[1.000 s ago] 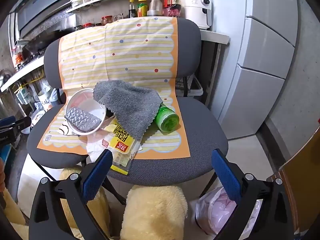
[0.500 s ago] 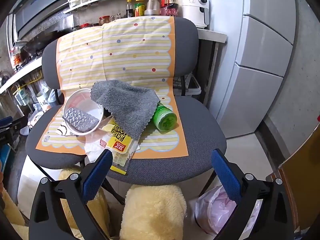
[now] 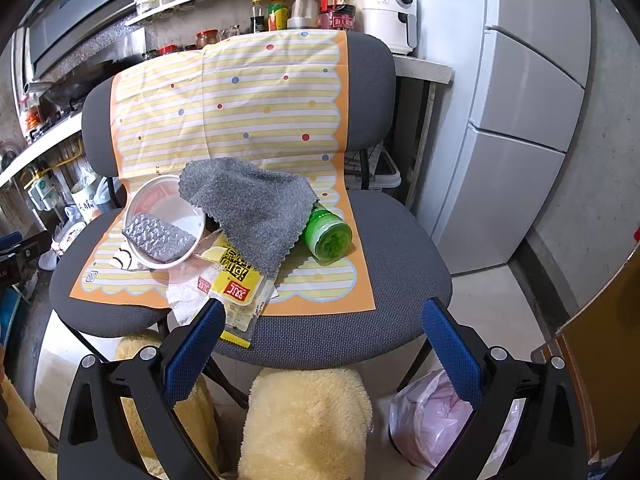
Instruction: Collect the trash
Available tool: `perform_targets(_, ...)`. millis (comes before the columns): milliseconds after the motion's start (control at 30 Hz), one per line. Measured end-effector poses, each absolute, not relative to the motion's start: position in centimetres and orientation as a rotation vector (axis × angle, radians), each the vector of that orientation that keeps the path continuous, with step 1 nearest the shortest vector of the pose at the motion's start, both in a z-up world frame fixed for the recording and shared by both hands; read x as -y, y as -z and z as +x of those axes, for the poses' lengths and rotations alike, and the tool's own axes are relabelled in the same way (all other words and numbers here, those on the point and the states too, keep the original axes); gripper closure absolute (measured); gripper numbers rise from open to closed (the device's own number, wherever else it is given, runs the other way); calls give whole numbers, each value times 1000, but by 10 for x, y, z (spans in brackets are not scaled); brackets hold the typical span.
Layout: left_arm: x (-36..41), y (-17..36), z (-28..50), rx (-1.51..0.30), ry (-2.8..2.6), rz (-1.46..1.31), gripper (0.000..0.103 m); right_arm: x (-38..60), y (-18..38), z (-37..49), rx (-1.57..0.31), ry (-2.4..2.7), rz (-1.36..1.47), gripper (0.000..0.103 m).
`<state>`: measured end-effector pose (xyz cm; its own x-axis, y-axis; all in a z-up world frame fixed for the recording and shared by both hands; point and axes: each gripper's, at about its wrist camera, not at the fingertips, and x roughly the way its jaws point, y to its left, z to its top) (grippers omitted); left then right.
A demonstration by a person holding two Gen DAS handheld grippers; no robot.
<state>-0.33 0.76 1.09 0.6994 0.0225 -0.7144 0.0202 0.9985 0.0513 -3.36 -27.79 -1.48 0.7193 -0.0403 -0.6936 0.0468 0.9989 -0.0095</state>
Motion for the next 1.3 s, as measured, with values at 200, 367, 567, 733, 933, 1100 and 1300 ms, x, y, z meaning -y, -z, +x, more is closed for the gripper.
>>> perform_targets(200, -8, -7, -4, -798, -2, 55, 7, 279, 17, -34, -769, 52, 9, 6)
perform_targets(367, -10, -8, -4, -793, -8, 55, 7, 279, 18, -33, -771, 53, 9, 6)
perform_targets(567, -8, -6, -6, -788, -11, 57, 7, 279, 20, -33, -774, 54, 10, 6)
perform_targets(733, -9, -5, -5, -789, -12, 56, 7, 279, 20, -33, -775, 54, 10, 6)
perform_targets(933, -8, -7, -6, -786, -10, 57, 7, 280, 20, -33, -775, 55, 9, 6)
perform_targets(1100, -8, -8, -5, -785, -10, 56, 7, 280, 20, -33, -776, 55, 9, 6)
perform_targets(1300, -7, -7, -5, -787, -10, 56, 7, 280, 21, -33, -778, 54, 8, 6)
